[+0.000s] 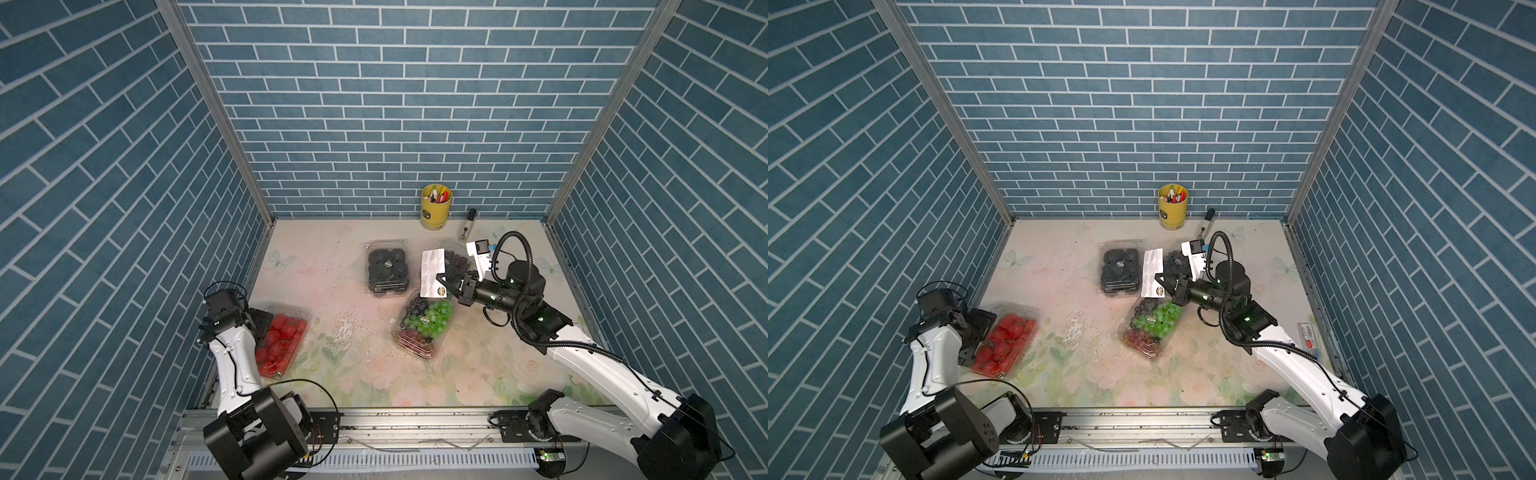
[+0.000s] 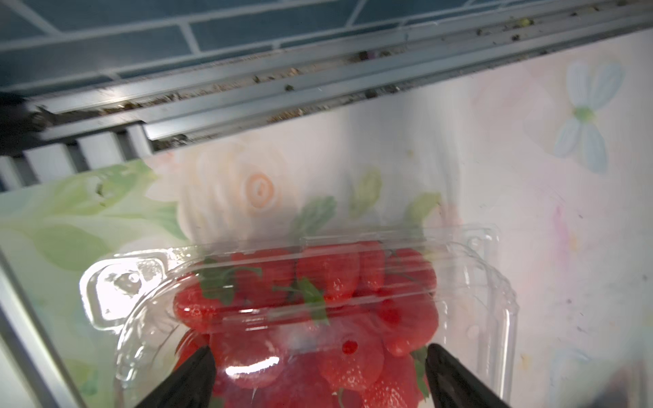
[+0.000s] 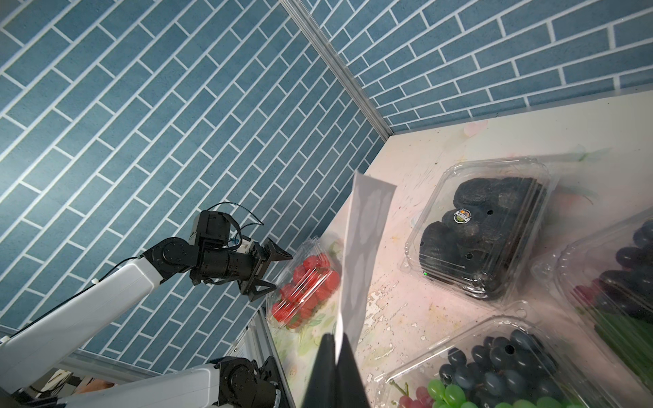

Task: Label fruit boxes
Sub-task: Move the fruit box to the center of the board.

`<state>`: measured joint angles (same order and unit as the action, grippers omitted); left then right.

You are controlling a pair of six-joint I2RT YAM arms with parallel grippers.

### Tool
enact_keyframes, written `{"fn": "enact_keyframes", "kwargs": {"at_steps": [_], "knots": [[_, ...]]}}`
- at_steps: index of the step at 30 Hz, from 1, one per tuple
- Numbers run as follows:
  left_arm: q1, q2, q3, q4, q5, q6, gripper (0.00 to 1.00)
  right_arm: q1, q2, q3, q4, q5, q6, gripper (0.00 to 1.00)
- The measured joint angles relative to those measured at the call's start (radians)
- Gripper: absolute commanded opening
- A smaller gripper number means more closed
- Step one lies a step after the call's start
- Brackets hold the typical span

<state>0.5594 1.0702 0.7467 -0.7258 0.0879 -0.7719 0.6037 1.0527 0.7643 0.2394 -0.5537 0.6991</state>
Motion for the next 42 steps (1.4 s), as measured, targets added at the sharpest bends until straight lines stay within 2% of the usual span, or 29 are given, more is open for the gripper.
{"fn": "enact_keyframes", "kwargs": {"at_steps": [5, 9, 15, 21, 26, 31, 34, 42], "knots": [[-0.16, -0.035, -0.006, 0.02, 0.051, -0.085, 0.94, 0.0, 0.0, -0.003, 0.0, 0.0, 0.0, 0.0], [-0.2, -0.043, 0.023, -0.022, 0.048, -0.102, 0.95, 0.0, 0.0, -0.003, 0.0, 0.0, 0.0, 0.0], [-0.181, -0.029, 0.142, -0.088, -0.053, -0.021, 0.97, 0.0, 0.0, -0.003, 0.0, 0.0, 0.0, 0.0], [-0.091, 0.175, 0.21, -0.03, -0.105, 0.122, 0.97, 0.0, 0.0, -0.003, 0.0, 0.0, 0.0, 0.0], [-0.028, 0.315, 0.208, -0.017, -0.097, 0.166, 0.96, 0.0, 0.0, -0.003, 0.0, 0.0, 0.0, 0.0], [-0.035, 0.298, 0.135, 0.012, -0.002, 0.166, 0.93, 0.0, 0.002, -0.003, 0.0, 0.0, 0.0, 0.0], [-0.086, 0.26, 0.066, 0.043, 0.064, 0.138, 0.93, 0.0, 0.011, -0.003, 0.001, 0.0, 0.0, 0.0], [-0.372, 0.122, -0.045, 0.093, 0.149, -0.045, 0.94, 0.0, 0.026, -0.003, 0.008, -0.001, 0.0, 0.0]]}}
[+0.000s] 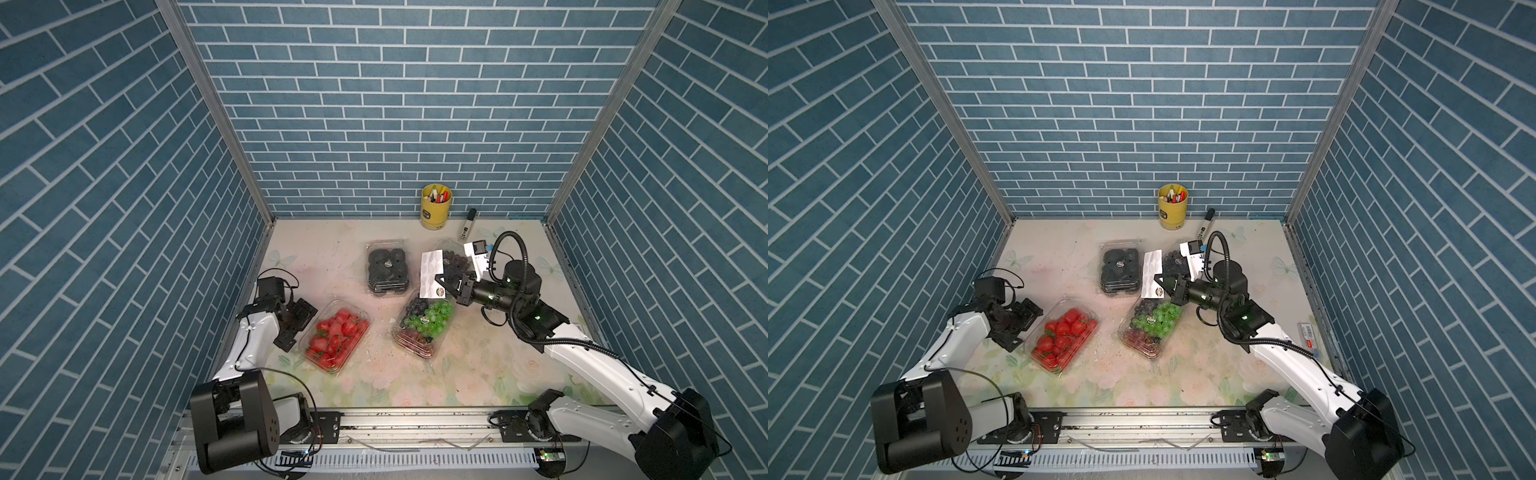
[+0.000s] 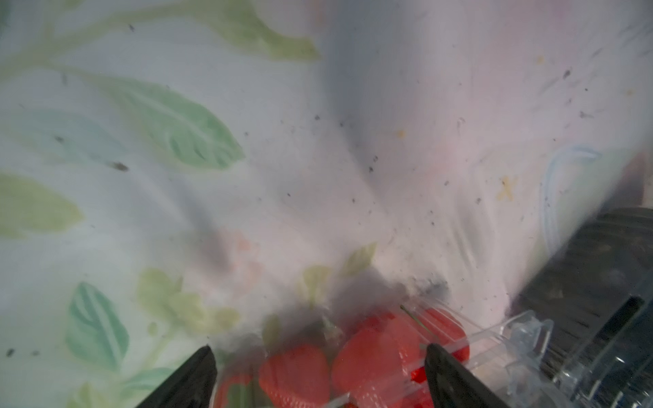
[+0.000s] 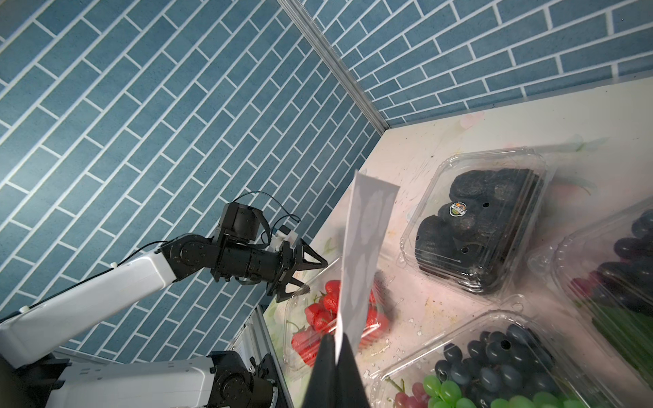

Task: Label fruit boxes
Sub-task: Move the fruit box to the center of the board.

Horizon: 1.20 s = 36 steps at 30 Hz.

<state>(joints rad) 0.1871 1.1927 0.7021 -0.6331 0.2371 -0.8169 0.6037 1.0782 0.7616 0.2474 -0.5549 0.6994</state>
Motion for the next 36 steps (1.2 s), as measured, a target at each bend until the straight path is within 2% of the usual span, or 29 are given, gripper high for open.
{"fn": "enact_keyframes", "kwargs": {"at_steps": [6, 14, 23, 30, 36], "knots": [[-0.138, -0.073, -0.018, 0.031, -0.014, -0.134, 0.93, 0.0, 0.007, 0.0, 0.002, -0.002, 0.0, 0.0], [-0.316, -0.051, -0.019, 0.125, -0.04, -0.302, 0.93, 0.0, 0.014, -0.006, 0.008, -0.003, 0.0, 0.0], [-0.492, -0.031, -0.019, 0.196, -0.125, -0.446, 0.93, 0.0, 0.019, -0.006, 0.008, -0.003, 0.0, 0.0], [-0.602, 0.019, 0.005, 0.235, -0.185, -0.504, 0.93, 0.0, 0.027, -0.006, 0.008, -0.006, 0.0, 0.0], [-0.649, 0.03, 0.122, 0.194, -0.24, -0.462, 0.94, 0.0, 0.028, -0.006, 0.008, -0.006, -0.001, 0.0]]}}
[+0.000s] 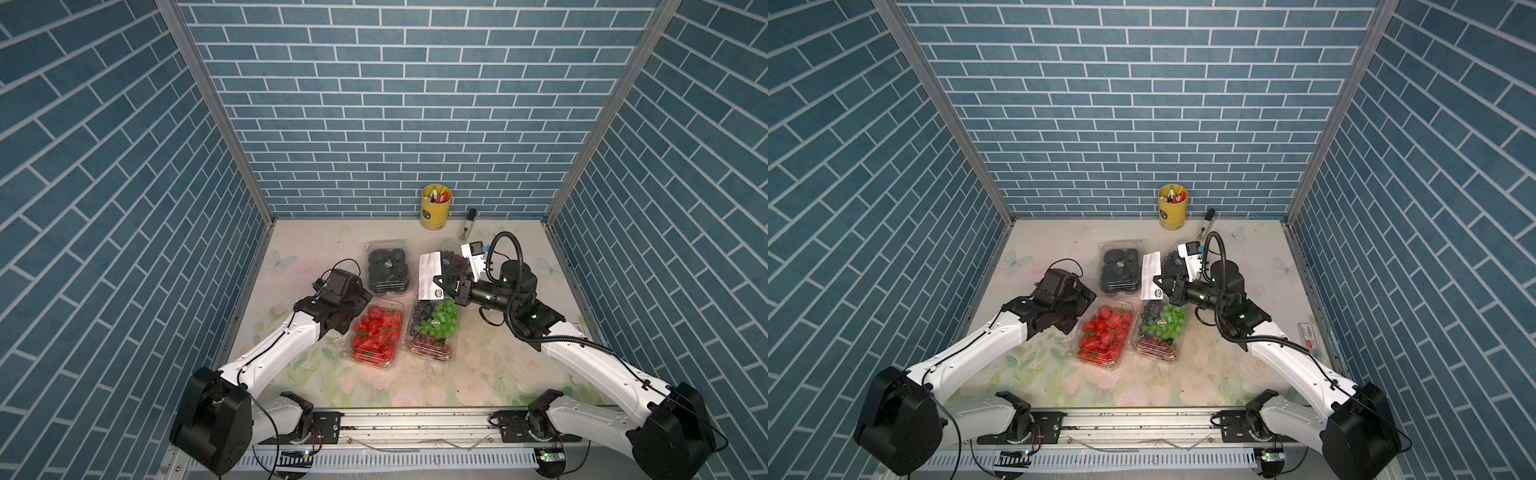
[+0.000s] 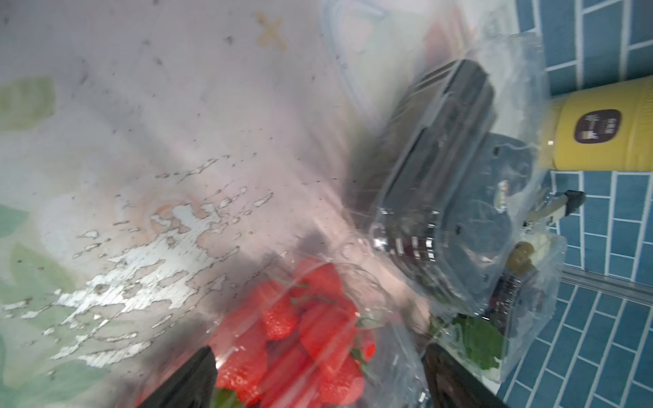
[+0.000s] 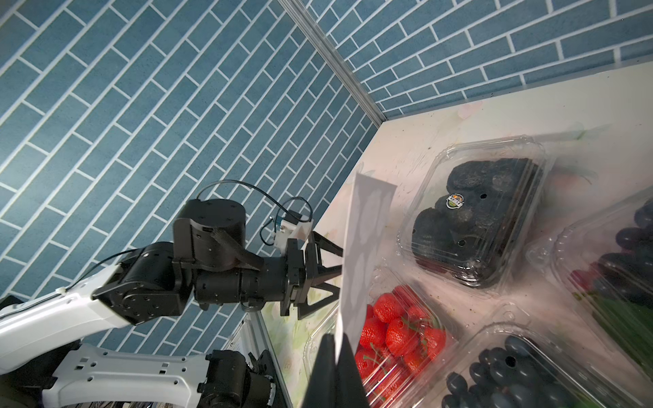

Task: Label fruit boxes
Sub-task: Move the fruit box to the center of the board, then adjust the label sticker.

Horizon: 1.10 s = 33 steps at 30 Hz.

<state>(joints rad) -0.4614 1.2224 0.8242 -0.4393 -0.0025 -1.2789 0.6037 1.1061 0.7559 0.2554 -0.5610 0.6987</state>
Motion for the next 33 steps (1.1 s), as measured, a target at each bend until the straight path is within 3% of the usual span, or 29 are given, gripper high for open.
{"fn": "enact_keyframes", "kwargs": {"at_steps": [7, 16, 25, 33], "knots": [[0.006, -0.097, 0.142, -0.068, -0.056, 0.243, 0.93, 0.0, 0.014, 0.0, 0.038, -0.004, 0.004, 0.0], [0.006, -0.214, 0.17, 0.116, 0.186, 0.508, 0.89, -0.011, 0.18, 0.014, 0.253, -0.064, 0.121, 0.0], [0.006, -0.279, 0.052, 0.422, 0.419, 0.527, 0.87, -0.02, 0.406, 0.152, 0.645, -0.138, 0.398, 0.0], [0.017, -0.254, -0.021, 0.618, 0.518, 0.462, 0.81, -0.018, 0.444, 0.163, 0.856, -0.143, 0.528, 0.0]]}}
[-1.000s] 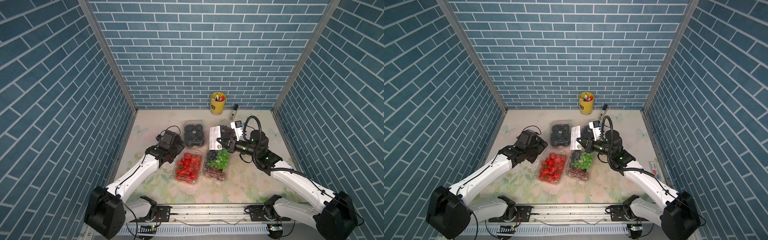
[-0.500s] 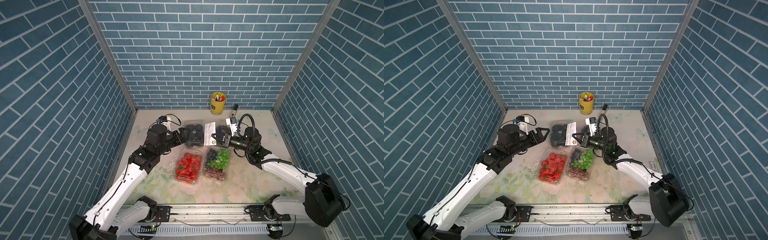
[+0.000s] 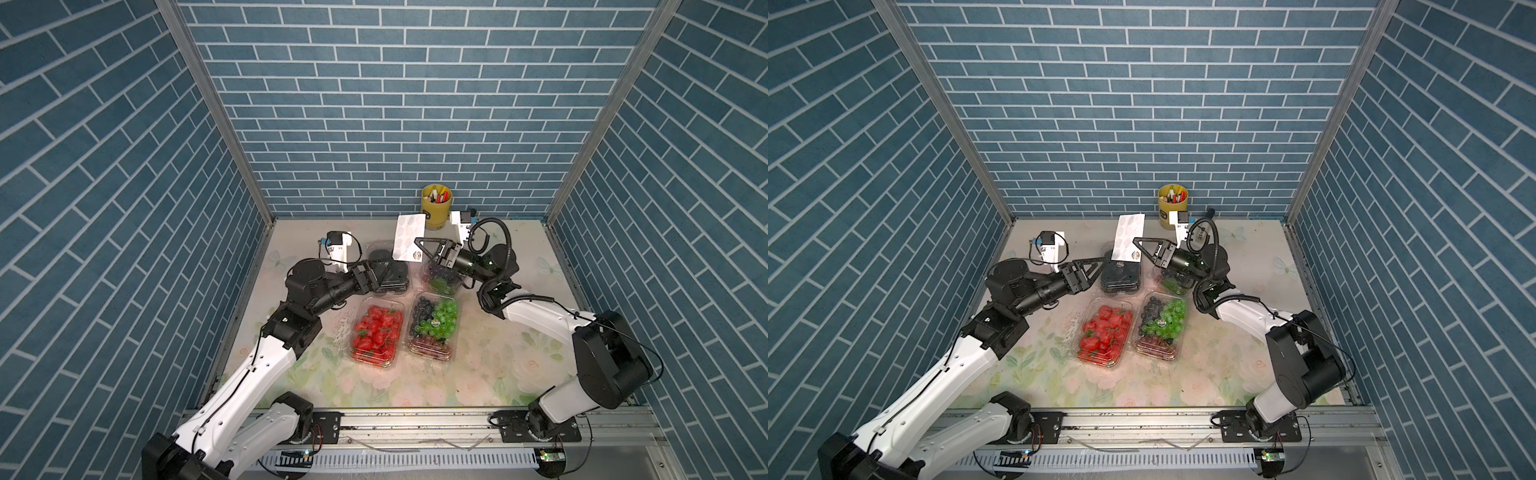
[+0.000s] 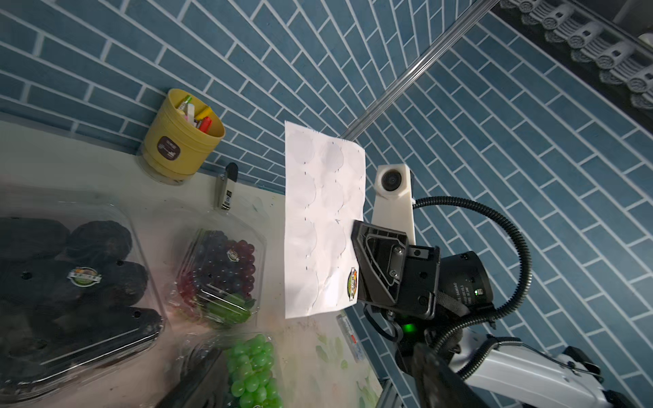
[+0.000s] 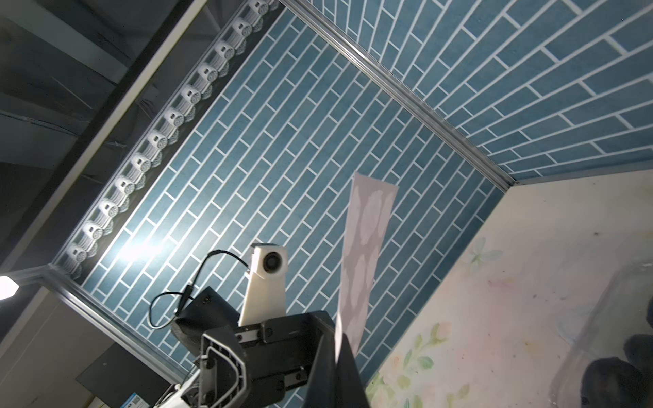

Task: Label fruit boxes
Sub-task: Adjust the label sticker.

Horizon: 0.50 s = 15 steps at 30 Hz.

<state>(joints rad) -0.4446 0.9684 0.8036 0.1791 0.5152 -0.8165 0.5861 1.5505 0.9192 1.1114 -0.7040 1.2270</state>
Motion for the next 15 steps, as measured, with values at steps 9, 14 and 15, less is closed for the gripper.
{"fn": "enact_keyframes", "kwargs": {"at_steps": [9, 14, 15], "knots": [[0.001, 0.074, -0.026, 0.225, 0.099, -0.114, 0.67, 0.053, 0.025, 0.018, 0.064, -0.019, 0.034, 0.0], [0.001, 0.074, -0.026, 0.278, 0.116, -0.14, 0.51, 0.075, 0.038, 0.033, 0.072, -0.034, 0.034, 0.0], [0.001, 0.074, -0.026, 0.285, 0.118, -0.142, 0.46, 0.077, 0.04, 0.036, 0.072, -0.034, 0.034, 0.0]]}}
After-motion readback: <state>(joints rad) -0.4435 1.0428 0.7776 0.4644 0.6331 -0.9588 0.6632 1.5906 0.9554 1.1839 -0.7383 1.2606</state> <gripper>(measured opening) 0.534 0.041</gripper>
